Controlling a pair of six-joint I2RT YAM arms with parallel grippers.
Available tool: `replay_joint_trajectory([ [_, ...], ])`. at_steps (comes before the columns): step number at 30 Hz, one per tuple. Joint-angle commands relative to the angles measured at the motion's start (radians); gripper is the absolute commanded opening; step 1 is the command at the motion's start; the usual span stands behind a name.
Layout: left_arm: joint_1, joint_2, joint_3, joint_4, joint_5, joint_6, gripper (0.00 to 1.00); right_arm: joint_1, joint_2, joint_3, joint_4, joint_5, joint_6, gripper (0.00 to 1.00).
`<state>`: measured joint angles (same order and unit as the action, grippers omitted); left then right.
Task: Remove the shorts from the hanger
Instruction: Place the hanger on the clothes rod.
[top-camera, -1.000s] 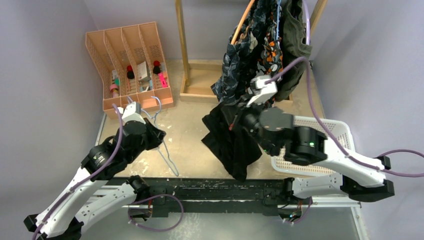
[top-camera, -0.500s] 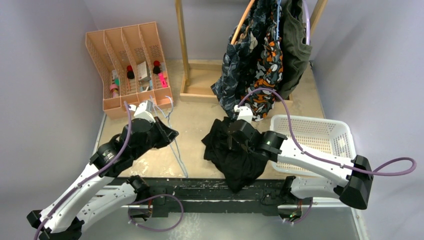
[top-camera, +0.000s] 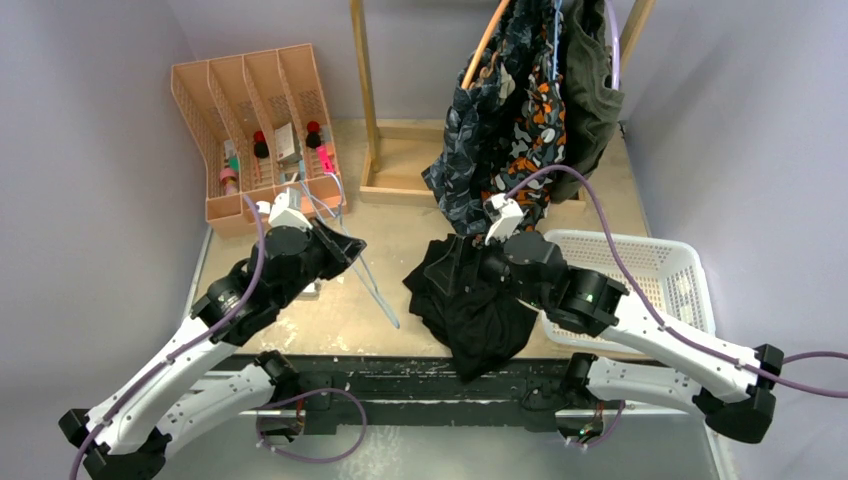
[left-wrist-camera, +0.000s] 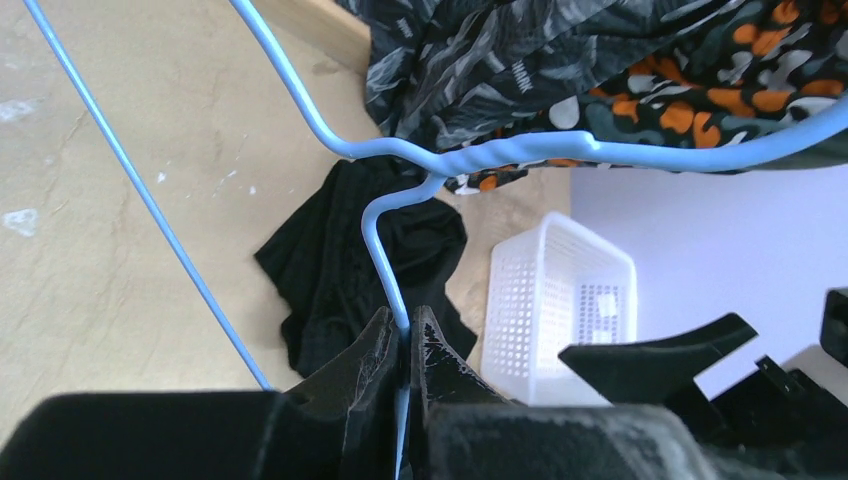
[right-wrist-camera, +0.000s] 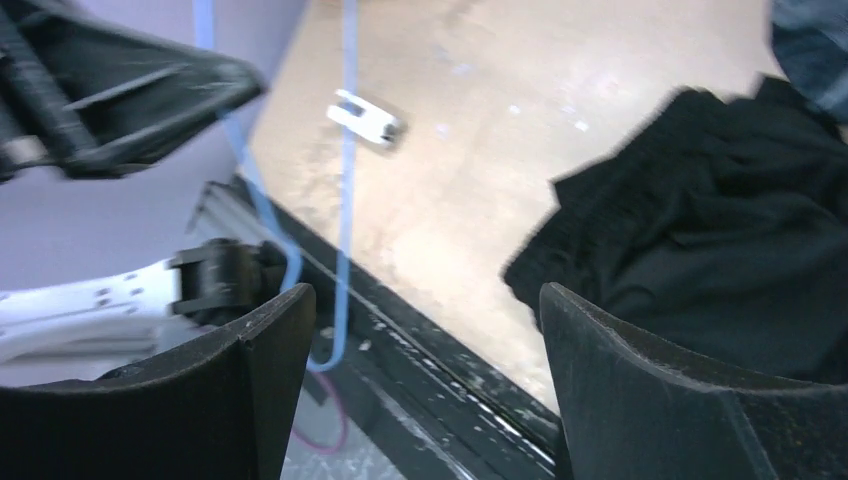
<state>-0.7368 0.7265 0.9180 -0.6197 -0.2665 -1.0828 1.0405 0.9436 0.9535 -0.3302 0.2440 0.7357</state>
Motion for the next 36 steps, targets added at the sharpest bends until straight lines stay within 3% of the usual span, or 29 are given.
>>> replay_joint_trajectory([
  [1, 0.003, 0.032, 0.057, 0.148, -0.038, -0.05, 0.0, 0.003, 0.013, 0.061, 0.174, -0.201, -0.086, 0.84],
  [7, 0.002, 0.072, 0.123, 0.14, -0.088, -0.028, 0.0, 0.024, 0.107, 0.089, 0.27, -0.379, -0.163, 0.82],
  [13, 0.003, 0.129, 0.259, -0.037, -0.179, -0.082, 0.0, 0.157, 0.188, 0.173, 0.201, -0.161, -0.246, 0.77],
  [16, 0.003, 0.143, 0.296, -0.078, -0.196, -0.081, 0.0, 0.184, 0.272, 0.239, 0.089, -0.062, -0.271, 0.72],
  [19, 0.003, 0.138, 0.307, -0.088, -0.201, -0.085, 0.0, 0.194, 0.336, 0.29, 0.01, 0.019, -0.29, 0.63],
  [24, 0.003, 0.131, 0.299, -0.09, -0.19, -0.088, 0.0, 0.196, 0.363, 0.322, 0.043, 0.028, -0.344, 0.42],
  [28, 0.002, 0.123, 0.298, -0.102, -0.22, -0.086, 0.0, 0.205, 0.374, 0.332, 0.032, 0.067, -0.355, 0.37],
  [33, 0.002, 0.121, 0.297, -0.095, -0.229, -0.078, 0.0, 0.205, 0.374, 0.323, 0.054, 0.057, -0.367, 0.0],
  [35, 0.002, 0.121, 0.297, -0.094, -0.23, -0.06, 0.0, 0.207, 0.37, 0.321, 0.062, 0.055, -0.358, 0.0],
  [36, 0.002, 0.12, 0.296, -0.094, -0.234, -0.049, 0.06, 0.207, 0.366, 0.319, 0.066, 0.058, -0.349, 0.0],
])
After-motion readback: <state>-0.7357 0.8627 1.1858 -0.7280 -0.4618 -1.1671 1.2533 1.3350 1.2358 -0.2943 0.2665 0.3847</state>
